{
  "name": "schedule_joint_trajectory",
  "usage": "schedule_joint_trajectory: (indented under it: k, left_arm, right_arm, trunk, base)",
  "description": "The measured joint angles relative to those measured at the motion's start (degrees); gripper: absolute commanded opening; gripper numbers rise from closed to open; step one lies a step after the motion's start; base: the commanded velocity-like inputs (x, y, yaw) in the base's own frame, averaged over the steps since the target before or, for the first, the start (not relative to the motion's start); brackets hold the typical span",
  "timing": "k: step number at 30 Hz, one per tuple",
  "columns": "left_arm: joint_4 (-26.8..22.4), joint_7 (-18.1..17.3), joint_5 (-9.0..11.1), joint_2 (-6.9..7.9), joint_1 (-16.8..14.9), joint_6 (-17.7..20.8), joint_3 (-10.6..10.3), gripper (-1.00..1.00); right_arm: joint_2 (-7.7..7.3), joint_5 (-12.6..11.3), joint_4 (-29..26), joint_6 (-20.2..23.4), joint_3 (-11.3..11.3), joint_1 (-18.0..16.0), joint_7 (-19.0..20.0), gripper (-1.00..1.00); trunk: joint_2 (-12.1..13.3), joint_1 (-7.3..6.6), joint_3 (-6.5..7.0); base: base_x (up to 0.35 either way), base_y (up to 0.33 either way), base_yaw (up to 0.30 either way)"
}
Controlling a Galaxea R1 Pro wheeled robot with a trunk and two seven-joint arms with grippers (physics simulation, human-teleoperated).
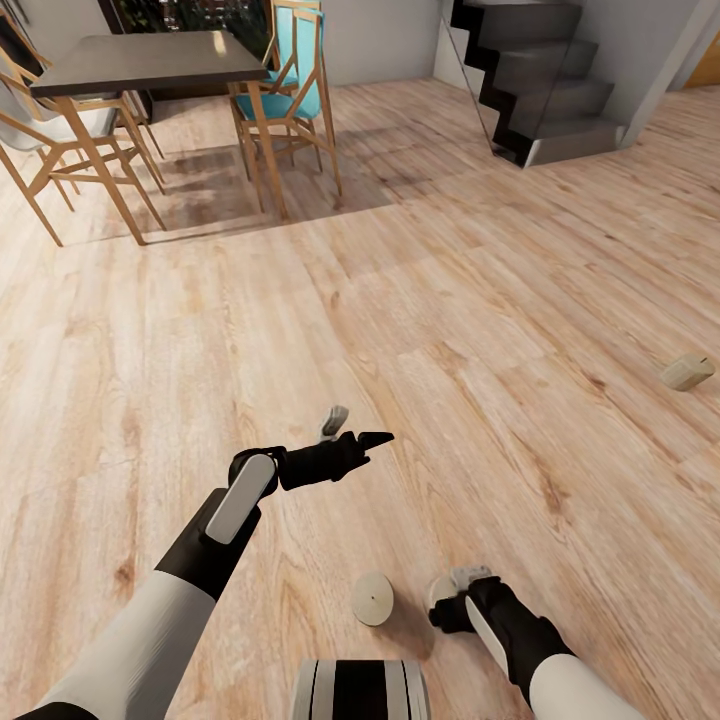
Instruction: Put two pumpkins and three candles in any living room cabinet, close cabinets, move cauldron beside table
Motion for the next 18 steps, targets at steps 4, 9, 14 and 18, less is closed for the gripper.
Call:
schedule_joint_trajectory:
  k: [4, 9, 14, 18]
  left_arm:
    - [0.0, 0.0, 0.0, 0.02, 0.0, 0.0, 0.0, 1.00]
    - [-0.1, 0.0, 0.0, 0.03, 0.0, 0.0, 0.0, 1.00]
    - [0.0, 0.0, 0.0, 0.01, 0.0, 0.0, 0.0, 1.00]
    - [-0.1, 0.0, 0.0, 0.01, 0.0, 0.0, 0.0, 1.00]
  right_arm:
    - [-0.07, -0.1, 0.0, -1.1, 0.0, 0.0, 0.0, -1.00]
    - [-0.21, -0.1, -0.7, -1.2, 0.0, 0.0, 0.0, -1.00]
    - [-0.18, -0.2, -5.6, -0.9, -0.2, 0.0, 0.0, -1.00]
    - [-0.17, -0.2, -7.0, -0.8, -0.2, 0.0, 0.0, -1.00]
  trunk:
    - [0.0, 0.00, 0.00]
    - [0.0, 0.00, 0.00]
    - [0.0, 0.00, 0.00]
    - [0.0, 0.00, 0.00]
  base:
    - [0.000, 0.000, 0.000]
    - [0.000, 0.000, 0.000]
    - [0.000, 0.000, 0.000]
    - [0.000, 0.000, 0.000]
